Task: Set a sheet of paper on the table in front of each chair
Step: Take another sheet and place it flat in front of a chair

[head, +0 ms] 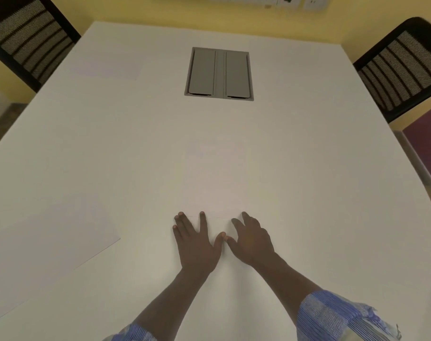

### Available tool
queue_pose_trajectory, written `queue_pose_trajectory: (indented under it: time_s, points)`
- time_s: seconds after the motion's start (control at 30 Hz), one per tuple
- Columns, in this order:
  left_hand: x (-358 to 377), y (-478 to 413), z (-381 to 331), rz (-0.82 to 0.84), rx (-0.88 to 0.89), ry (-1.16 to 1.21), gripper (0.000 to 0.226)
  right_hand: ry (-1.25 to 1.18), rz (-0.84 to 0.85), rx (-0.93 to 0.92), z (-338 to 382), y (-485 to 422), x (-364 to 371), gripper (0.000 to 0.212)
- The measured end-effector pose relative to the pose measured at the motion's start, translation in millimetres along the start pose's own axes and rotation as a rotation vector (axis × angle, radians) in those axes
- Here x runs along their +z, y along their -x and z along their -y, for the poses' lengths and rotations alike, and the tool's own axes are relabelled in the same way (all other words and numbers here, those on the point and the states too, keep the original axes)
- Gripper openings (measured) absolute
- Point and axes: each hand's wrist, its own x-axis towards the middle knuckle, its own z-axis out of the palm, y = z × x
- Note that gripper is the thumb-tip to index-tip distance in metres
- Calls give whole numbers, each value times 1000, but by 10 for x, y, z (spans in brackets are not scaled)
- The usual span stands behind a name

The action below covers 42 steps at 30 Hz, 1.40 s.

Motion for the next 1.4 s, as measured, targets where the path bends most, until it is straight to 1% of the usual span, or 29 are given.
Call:
queue_pose_trajectory:
  time_s: [0.13, 0.3, 0.37, 0.43, 0.47, 0.53, 0.67, 0.7, 0.73, 0.77, 0.83, 0.87, 0.93, 1.07, 1.17, 1.27, 1.33, 1.4]
  points:
    - [42, -29, -2, -22, 9, -12, 88, -19, -13, -9, 6, -24, 20, 56]
    - [-1, -74, -29, -42, 31, 45, 86, -2, 0, -13, -12, -52, 3, 54]
    - [-39, -124, -52, -56, 35, 136, 87, -4, -4, -16, -20, -57, -2, 53]
    - [-89, -213, -78, -91, 23, 300, 88, -12, 0, -18, -25, -60, -7, 54]
    - [-127, -276, -87, -118, -10, 416, 89, -15, 5, -16, -27, -64, -10, 54]
    - [-222, -428, -93, -158, -131, 653, 90, -23, 12, -9, -31, -76, -18, 54]
    - [-357, -825, -21, -81, -379, 876, 89, -33, 24, -2, -42, -91, -23, 52]
    - [-390, -912, 3, -53, -434, 872, 88, -36, 28, -1, -44, -90, -22, 52]
    - [-413, -984, 23, -31, -470, 806, 88, -39, 27, -1, -46, -91, -19, 52]
    - [-429, -1021, 31, -10, -481, 688, 87, -43, 23, -1, -46, -93, -15, 52]
    - [-441, -996, -9, 34, -432, 481, 85, -47, 18, -2, -46, -93, -12, 52]
    - [-425, -949, -52, 61, -389, 422, 84, -45, 19, -3, -48, -96, -10, 53]
    - [-348, -822, -145, 103, -313, 340, 85, -42, 24, -6, -57, -93, -6, 54]
    - [-205, -624, -319, 127, -257, 275, 96, -30, 21, -20, -81, -86, -10, 57]
    - [-182, -580, -398, 119, -247, 320, 102, -30, 15, -33, -77, -78, -13, 56]
    - [-259, -650, -421, 63, -269, 501, 104, -38, 20, -34, -72, -74, -19, 56]
    - [-348, -765, -381, 2, -330, 673, 104, -26, 24, -40, -80, -79, -29, 56]
    - [-431, -918, -298, -41, -433, 796, 98, -15, 30, -45, -95, -86, -37, 56]
